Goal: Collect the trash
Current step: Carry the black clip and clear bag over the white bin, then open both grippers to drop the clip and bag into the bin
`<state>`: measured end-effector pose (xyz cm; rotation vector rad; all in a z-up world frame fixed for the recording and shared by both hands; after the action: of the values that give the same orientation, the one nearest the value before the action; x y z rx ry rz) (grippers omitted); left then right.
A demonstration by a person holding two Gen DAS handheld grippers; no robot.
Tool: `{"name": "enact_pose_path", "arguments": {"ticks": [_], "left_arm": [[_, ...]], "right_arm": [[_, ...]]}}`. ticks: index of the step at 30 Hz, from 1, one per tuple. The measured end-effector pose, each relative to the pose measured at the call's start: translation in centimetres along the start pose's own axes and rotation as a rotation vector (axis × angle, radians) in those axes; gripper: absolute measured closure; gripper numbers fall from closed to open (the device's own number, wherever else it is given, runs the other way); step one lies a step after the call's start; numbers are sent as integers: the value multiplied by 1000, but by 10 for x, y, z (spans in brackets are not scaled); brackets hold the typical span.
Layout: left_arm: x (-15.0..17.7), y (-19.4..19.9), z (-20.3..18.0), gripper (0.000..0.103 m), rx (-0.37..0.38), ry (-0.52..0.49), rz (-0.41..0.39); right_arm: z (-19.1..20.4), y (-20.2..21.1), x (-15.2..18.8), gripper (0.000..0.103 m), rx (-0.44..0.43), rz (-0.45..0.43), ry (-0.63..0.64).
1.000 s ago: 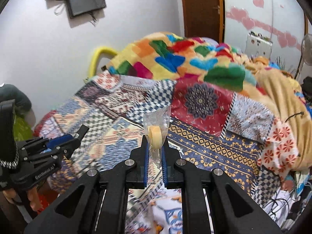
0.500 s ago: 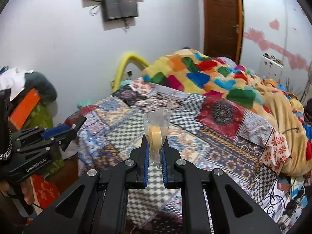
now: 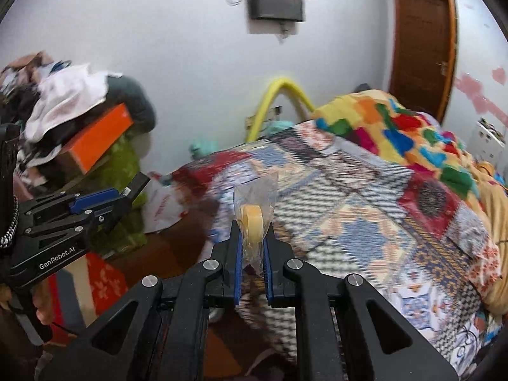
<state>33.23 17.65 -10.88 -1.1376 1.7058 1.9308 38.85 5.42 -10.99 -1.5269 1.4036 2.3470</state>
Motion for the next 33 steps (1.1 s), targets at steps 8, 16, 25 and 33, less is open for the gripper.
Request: {"name": "enact_pose_path", "arguments": {"ticks": [8, 16, 25, 33], "left_arm": [[41, 5, 76, 79, -57, 81, 48], [100, -34, 123, 79, -78, 157, 178], [184, -114, 135, 79, -48, 238, 396], [222, -167, 130, 79, -28, 278, 527]], "right_arm": [[78, -46, 22, 93, -94, 84, 72], [122, -100, 58, 93, -157, 217, 102], [128, -178, 121, 93, -201, 449, 80], [130, -224, 142, 92, -238, 569, 36]]}}
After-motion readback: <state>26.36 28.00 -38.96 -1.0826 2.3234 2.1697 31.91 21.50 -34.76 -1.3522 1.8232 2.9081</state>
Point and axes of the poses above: each gripper's, at about its wrist camera, not at the fingertips, and y roughly against the way its jaws point, z to its left, x to its underside, the point moved 9 cm from there along -y, roughly the way its jaws point, and after that the axes turned 4 degrees about -x, right-handed, at the moved point
